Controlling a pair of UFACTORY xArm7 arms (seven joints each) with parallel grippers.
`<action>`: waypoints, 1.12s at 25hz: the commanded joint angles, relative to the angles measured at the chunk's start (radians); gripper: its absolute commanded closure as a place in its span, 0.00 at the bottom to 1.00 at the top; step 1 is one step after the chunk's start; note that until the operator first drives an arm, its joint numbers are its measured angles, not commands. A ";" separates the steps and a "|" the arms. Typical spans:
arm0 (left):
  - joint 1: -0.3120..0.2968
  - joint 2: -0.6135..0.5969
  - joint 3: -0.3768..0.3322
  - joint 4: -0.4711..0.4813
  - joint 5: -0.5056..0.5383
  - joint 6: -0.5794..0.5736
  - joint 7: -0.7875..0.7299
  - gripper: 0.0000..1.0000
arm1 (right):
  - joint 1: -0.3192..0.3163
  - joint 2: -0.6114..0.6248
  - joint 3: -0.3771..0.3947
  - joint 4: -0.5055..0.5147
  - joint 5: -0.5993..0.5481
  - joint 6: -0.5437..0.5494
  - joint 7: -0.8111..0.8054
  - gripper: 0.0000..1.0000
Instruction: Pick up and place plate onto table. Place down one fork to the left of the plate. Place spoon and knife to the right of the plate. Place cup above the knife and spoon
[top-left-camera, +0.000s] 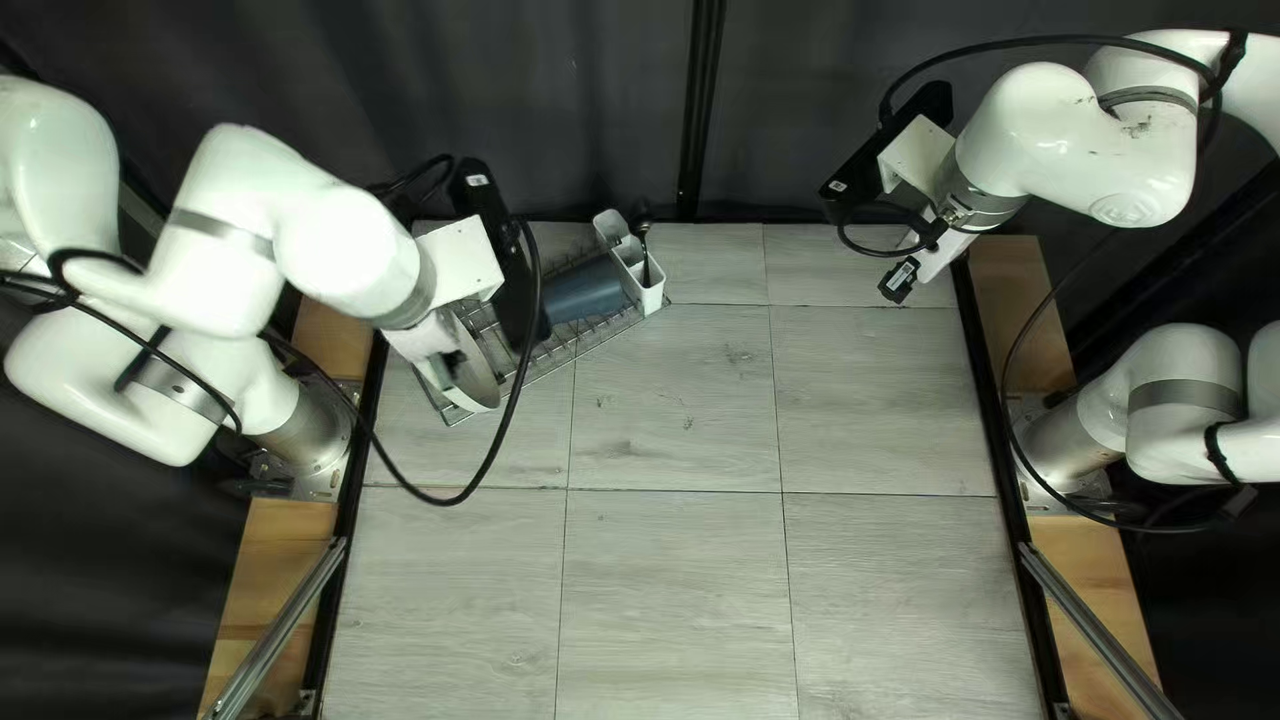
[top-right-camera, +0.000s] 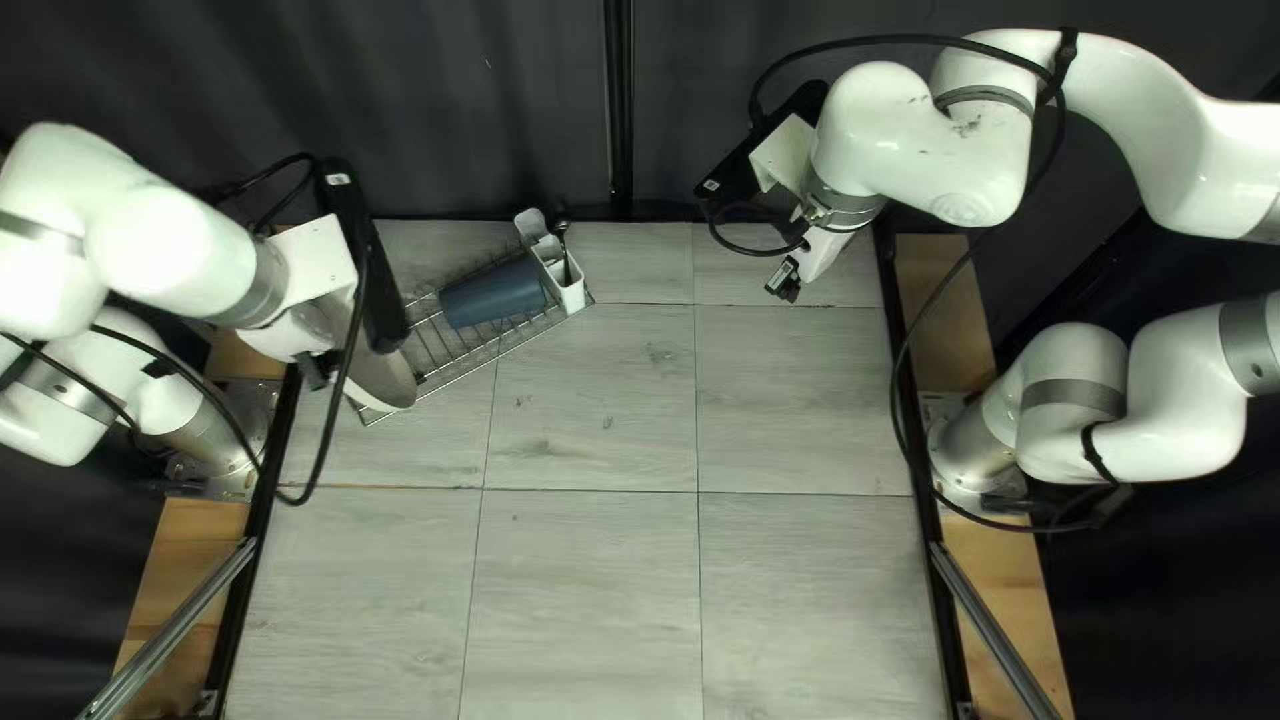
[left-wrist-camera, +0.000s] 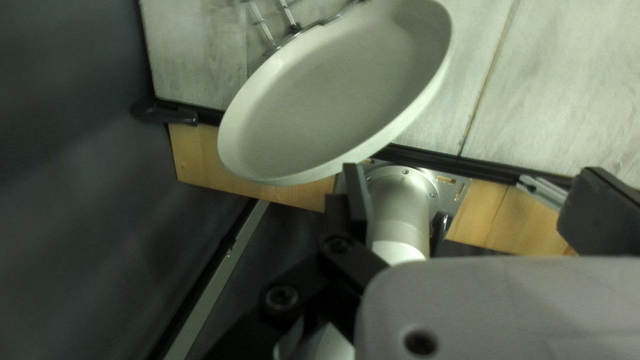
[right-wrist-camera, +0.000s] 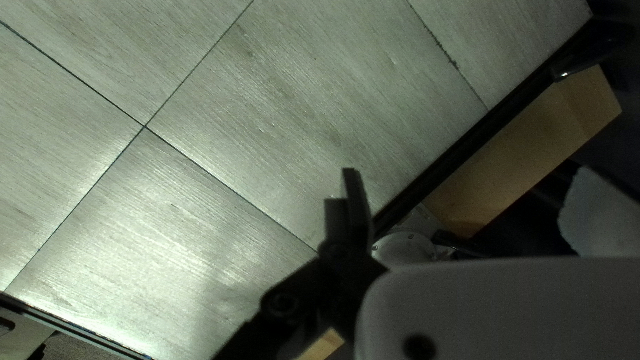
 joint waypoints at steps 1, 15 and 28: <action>-0.028 0.032 0.029 -0.054 0.002 -0.026 0.091 0.00 | 0.000 0.000 0.000 0.000 0.000 0.000 0.000 0.00; -0.121 0.111 0.292 -0.133 0.006 -0.001 0.605 0.00 | 0.000 0.000 0.000 0.000 0.000 0.000 0.000 0.00; -0.179 -0.014 0.563 -0.088 -0.021 0.022 0.879 0.00 | 0.000 0.000 0.000 0.000 0.000 0.000 0.000 0.00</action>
